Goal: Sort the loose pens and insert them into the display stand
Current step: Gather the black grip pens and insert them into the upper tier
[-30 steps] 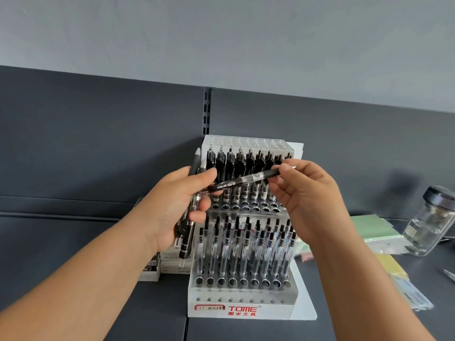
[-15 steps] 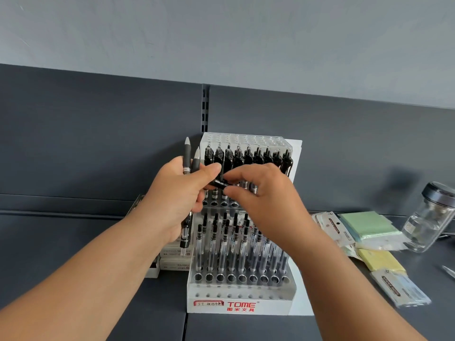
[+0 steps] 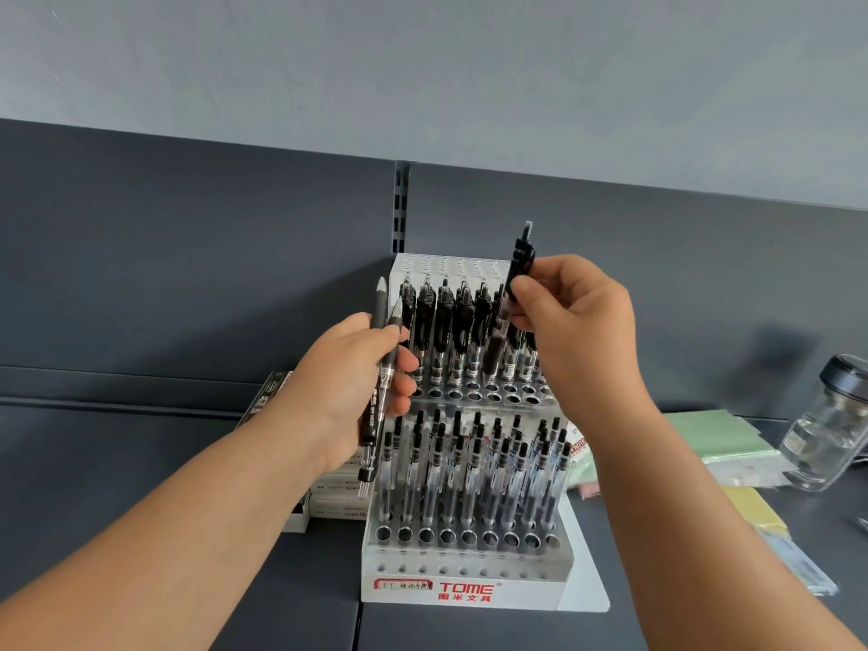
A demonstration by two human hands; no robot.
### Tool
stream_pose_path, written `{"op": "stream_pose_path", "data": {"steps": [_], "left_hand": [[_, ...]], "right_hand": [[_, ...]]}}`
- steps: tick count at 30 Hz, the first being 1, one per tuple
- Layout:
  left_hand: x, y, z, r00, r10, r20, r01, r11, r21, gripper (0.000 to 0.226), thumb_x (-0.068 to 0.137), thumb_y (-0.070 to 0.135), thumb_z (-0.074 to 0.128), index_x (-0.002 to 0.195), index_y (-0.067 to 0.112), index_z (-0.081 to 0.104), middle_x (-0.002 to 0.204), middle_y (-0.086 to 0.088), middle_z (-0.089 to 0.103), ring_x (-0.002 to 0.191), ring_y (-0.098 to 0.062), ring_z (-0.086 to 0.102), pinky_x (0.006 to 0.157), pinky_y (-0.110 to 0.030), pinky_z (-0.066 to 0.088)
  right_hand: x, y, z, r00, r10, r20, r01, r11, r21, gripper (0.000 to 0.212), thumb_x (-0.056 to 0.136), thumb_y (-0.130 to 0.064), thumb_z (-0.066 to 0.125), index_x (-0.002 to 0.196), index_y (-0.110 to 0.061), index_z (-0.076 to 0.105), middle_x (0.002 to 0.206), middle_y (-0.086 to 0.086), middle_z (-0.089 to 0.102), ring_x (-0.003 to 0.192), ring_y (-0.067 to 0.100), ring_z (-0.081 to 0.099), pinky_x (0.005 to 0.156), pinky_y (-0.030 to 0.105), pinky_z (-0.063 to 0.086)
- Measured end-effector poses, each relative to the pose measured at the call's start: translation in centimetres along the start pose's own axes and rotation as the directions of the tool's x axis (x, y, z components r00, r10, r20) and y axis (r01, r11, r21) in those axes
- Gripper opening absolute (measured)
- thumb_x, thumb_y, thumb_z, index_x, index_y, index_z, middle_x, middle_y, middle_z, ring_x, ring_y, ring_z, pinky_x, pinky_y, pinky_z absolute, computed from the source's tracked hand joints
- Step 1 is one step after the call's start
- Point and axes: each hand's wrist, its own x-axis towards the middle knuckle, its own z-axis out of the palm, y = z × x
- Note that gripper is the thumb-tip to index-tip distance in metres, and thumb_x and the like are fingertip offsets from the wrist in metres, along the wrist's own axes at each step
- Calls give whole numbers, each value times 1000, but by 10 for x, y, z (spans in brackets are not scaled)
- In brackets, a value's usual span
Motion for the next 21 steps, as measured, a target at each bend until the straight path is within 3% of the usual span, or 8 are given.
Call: {"op": "stream_pose_path", "data": {"steps": [4, 9, 13, 16, 19, 21], "left_hand": [[0, -3, 0, 999, 19, 36, -19, 1000, 3, 15, 99, 17, 47, 104, 9, 59, 80, -8, 64, 60, -17, 60, 69, -42, 58], [0, -5, 1, 998, 32, 59, -34, 999, 19, 14, 98, 19, 50, 104, 14, 63, 80, -7, 65, 60, -15, 59, 57, -32, 52], [0, -6, 0, 998, 18, 56, -17, 999, -27, 15, 96, 17, 53, 101, 10, 65, 79, -5, 63, 59, -12, 59, 52, -26, 51], [1, -6, 1, 999, 16, 36, -13, 998, -67, 15, 95, 15, 54, 100, 8, 66, 87, -4, 62, 69, -13, 62, 59, -27, 55], [2, -4, 1, 1000, 21, 22, -19, 995, -103, 13, 94, 13, 56, 98, 10, 68, 91, -2, 62, 81, -15, 59, 75, -34, 57], [2, 0, 1, 998, 33, 45, -29, 995, -92, 14, 92, 15, 57, 98, 13, 70, 84, 0, 61, 78, -15, 55, 71, -33, 52]], "right_hand": [[-1, 13, 7, 999, 30, -19, -30, 999, -23, 14, 90, -11, 62, 83, -22, 64, 75, -2, 67, 79, 26, 67, 76, 39, 58], [-11, 31, 14, 991, 119, 56, -98, 953, -285, 3, 91, -20, 61, 91, -20, 65, 70, -2, 65, 56, 11, 54, 58, 29, 49], [-13, 34, 16, 989, 134, 54, -106, 927, -359, 7, 92, -23, 59, 95, -19, 65, 72, 0, 67, 54, 12, 53, 56, 29, 48], [-12, 31, 15, 988, 142, 63, -108, 920, -377, 6, 92, -23, 60, 93, -19, 64, 71, -1, 67, 61, 14, 62, 60, 32, 52], [-15, 25, 12, 993, 107, 50, -79, 914, -399, 5, 92, -23, 60, 96, -20, 62, 75, -8, 64, 64, 10, 58, 62, 29, 49], [-21, 19, 9, 999, 38, 14, -30, 932, -361, 3, 92, -24, 60, 94, -23, 60, 77, -12, 61, 68, 4, 56, 64, 23, 47]]}}
